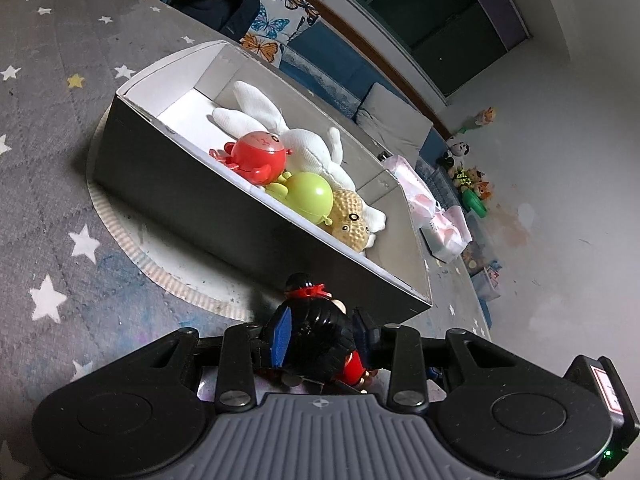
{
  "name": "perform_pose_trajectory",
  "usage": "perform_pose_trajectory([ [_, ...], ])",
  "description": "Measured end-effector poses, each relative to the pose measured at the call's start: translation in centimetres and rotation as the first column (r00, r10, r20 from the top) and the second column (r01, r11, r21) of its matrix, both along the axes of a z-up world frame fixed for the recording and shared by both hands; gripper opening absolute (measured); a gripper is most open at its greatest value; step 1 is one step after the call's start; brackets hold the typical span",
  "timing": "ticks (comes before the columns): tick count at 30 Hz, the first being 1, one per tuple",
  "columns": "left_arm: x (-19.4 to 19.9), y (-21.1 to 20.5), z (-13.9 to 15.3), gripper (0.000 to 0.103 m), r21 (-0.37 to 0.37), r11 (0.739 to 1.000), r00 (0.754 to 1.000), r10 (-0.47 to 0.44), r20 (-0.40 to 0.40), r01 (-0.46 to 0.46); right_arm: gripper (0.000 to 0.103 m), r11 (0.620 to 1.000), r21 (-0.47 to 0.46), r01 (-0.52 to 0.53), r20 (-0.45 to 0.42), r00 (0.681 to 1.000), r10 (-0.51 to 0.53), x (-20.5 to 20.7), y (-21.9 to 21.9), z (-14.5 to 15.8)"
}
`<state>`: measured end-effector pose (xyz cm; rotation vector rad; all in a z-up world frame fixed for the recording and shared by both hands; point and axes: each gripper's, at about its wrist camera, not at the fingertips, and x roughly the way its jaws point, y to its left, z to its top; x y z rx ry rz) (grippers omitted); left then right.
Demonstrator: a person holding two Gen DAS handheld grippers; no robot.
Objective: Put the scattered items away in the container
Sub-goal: 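Move both tools down to the black-haired doll on the table, then pinch the doll between both tools and lift it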
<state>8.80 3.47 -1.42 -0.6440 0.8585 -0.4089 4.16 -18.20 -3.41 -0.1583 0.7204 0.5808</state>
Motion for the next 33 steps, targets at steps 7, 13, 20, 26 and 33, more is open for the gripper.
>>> perform_pose_trajectory([
  [7,0.8,0.3,-0.7,0.037,-0.009,1.000,1.000,0.000,-0.027,0.000,0.063,1.000,-0.007,-0.013,0.005,1.000,0.013,0.1,0.1,-0.1],
  [13,1.4,0.3,-1.0,0.040,-0.013,1.000,1.000,-0.011,-0.025,0.010,0.063,0.998,-0.048,-0.035,0.016,0.999,0.035,0.1,0.6,-0.2],
  [20,1.5,0.5,-1.2,0.041,-0.027,0.999,0.999,-0.021,-0.025,0.020,0.060,0.996,-0.071,-0.050,0.030,0.998,0.052,0.0,1.0,-0.3],
  [26,1.0,0.4,-0.9,0.039,-0.007,1.000,0.999,-0.030,-0.010,0.030,0.055,0.994,-0.093,-0.063,0.041,0.997,0.067,-0.9,1.5,0.0],
  [33,-0.1,0.6,0.9,0.036,-0.034,0.999,0.998,-0.036,0.043,0.037,0.043,0.994,-0.083,-0.076,0.086,0.993,0.083,-2.3,1.2,1.8],
])
